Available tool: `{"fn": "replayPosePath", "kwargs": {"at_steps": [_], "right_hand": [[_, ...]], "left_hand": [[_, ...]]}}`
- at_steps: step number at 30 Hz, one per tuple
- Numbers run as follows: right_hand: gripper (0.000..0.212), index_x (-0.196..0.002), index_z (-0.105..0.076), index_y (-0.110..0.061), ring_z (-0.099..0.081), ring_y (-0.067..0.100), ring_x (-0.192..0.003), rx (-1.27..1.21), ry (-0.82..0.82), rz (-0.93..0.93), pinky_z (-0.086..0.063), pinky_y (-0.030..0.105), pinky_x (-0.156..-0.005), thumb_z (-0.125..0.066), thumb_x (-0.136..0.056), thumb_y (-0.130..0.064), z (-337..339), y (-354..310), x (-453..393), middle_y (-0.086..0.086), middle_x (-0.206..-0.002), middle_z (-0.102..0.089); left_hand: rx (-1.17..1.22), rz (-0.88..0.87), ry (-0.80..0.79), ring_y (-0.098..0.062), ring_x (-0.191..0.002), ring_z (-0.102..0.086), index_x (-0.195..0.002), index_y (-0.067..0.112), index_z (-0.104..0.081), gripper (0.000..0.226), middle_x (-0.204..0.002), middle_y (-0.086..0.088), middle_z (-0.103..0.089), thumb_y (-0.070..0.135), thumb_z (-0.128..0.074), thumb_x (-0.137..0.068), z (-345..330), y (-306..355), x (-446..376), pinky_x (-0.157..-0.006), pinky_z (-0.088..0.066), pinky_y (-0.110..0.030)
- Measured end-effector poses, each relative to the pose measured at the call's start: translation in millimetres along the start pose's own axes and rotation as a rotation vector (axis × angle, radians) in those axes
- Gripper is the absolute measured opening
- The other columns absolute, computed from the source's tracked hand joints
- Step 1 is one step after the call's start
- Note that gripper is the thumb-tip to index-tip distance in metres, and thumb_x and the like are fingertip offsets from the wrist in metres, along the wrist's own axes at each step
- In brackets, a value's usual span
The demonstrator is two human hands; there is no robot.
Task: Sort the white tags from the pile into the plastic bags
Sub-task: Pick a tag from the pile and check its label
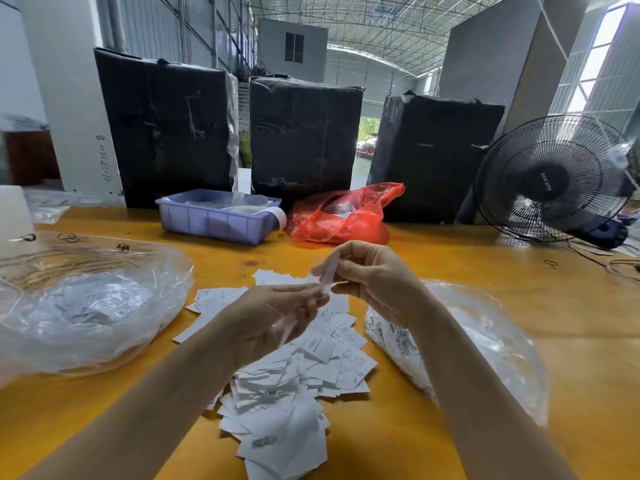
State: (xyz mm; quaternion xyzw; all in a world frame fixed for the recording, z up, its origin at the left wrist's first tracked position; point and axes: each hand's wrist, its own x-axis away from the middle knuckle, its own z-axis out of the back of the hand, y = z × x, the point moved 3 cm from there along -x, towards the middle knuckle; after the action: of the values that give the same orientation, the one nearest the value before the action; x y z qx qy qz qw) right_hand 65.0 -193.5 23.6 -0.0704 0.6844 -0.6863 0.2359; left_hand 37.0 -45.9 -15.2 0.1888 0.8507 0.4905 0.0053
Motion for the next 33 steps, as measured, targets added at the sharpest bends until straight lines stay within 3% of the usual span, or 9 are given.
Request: {"fn": "replayPosePath", "kwargs": {"at_steps": [8,13,18,20,22,25,28,30,33], "right_hand": [[0.012,-0.089,-0.063,0.001,-0.066,0.012,-0.064,0.242,0.151,-0.126,-0.051,0.020,-0.055,-0.052,-0.092,-0.001,14.3,-7.7,1.3,0.010,-0.080,-0.069],[0.023,-0.067,-0.063,0.004,-0.063,0.015,-0.044,0.909,0.495,-0.365,-0.048,0.021,-0.041,-0.056,-0.088,-0.001,98.3,-26.1,28.9,0.012,-0.056,-0.066],[0.008,-0.084,-0.059,0.011,-0.071,0.028,-0.064,1.245,0.427,-0.816,-0.059,0.042,-0.068,-0.052,-0.086,0.008,121.9,8.0,48.8,0.015,-0.054,-0.064],[0.009,-0.093,-0.058,0.011,-0.070,0.034,-0.082,1.266,0.392,-0.842,-0.058,0.044,-0.077,-0.057,-0.085,0.006,116.8,12.7,43.9,0.017,-0.066,-0.060],[0.013,-0.074,-0.054,0.000,-0.068,0.033,-0.091,1.339,0.423,-0.787,-0.056,0.040,-0.077,-0.061,-0.085,-0.001,109.6,2.1,38.1,0.014,-0.073,-0.058],[0.018,-0.067,-0.049,-0.009,-0.067,0.030,-0.085,1.523,0.640,-0.457,-0.050,0.031,-0.067,-0.054,-0.084,-0.003,85.4,-28.1,30.2,0.012,-0.087,-0.066],[0.012,-0.084,-0.067,-0.008,-0.068,0.021,-0.073,1.229,0.382,-0.102,-0.057,0.032,-0.065,-0.056,-0.089,-0.007,33.0,-29.4,10.9,0.008,-0.083,-0.068],[0.009,-0.090,-0.068,-0.007,-0.068,0.017,-0.070,1.015,0.102,-0.154,-0.059,0.031,-0.067,-0.062,-0.089,-0.014,-5.9,-3.5,2.5,0.009,-0.083,-0.069],[0.040,-0.106,-0.064,-0.005,-0.062,0.027,-0.095,1.229,-0.046,-0.278,-0.053,0.041,-0.083,-0.072,-0.081,-0.036,-30.8,46.0,-6.4,0.012,-0.105,-0.065]], "left_hand": [[-0.340,-0.222,0.231,-0.004,-0.042,-0.049,-0.080,0.000,-0.069,0.009,-0.067,-0.011,-0.070,0.005,-0.063,-0.085,11.0,2.1,-0.5,-0.040,-0.036,-0.013],[-0.394,-0.175,0.298,-0.012,-0.054,-0.045,-0.087,-0.004,-0.068,0.025,-0.072,-0.012,-0.061,-0.008,-0.044,-0.094,12.8,2.9,-3.1,-0.042,-0.035,-0.015],[-0.456,-0.065,0.309,-0.014,-0.056,-0.034,-0.094,-0.009,-0.064,0.043,-0.075,-0.012,-0.050,-0.018,-0.025,-0.079,10.6,0.7,-5.2,-0.039,-0.027,-0.018],[-0.491,-0.072,0.332,-0.015,-0.055,-0.035,-0.102,-0.009,-0.060,0.048,-0.079,-0.015,-0.054,-0.021,-0.022,-0.077,12.7,1.2,-5.0,-0.042,-0.027,-0.020],[-0.508,-0.090,0.357,-0.016,-0.055,-0.039,-0.107,-0.006,-0.055,0.045,-0.078,-0.018,-0.058,-0.022,-0.022,-0.082,15.8,2.8,-5.2,-0.045,-0.032,-0.021],[-0.506,-0.123,0.376,-0.019,-0.060,-0.051,-0.112,-0.002,-0.049,0.037,-0.081,-0.019,-0.062,-0.023,-0.031,-0.088,19.4,5.4,-5.6,-0.054,-0.039,-0.025],[-0.482,-0.147,0.377,-0.025,-0.073,-0.062,-0.116,0.001,-0.044,0.043,-0.090,-0.021,-0.059,-0.028,-0.034,-0.085,22.0,5.8,-6.1,-0.062,-0.050,-0.027],[-0.443,-0.163,0.374,-0.028,-0.075,-0.064,-0.116,0.001,-0.042,0.046,-0.098,-0.024,-0.056,-0.030,-0.037,-0.083,21.9,5.5,-4.1,-0.056,-0.055,-0.024],[-0.466,-0.244,0.368,-0.029,-0.072,-0.068,-0.117,0.000,-0.040,0.045,-0.093,-0.025,-0.062,-0.026,-0.050,-0.082,23.2,7.6,-0.5,-0.054,-0.057,-0.022]]}}
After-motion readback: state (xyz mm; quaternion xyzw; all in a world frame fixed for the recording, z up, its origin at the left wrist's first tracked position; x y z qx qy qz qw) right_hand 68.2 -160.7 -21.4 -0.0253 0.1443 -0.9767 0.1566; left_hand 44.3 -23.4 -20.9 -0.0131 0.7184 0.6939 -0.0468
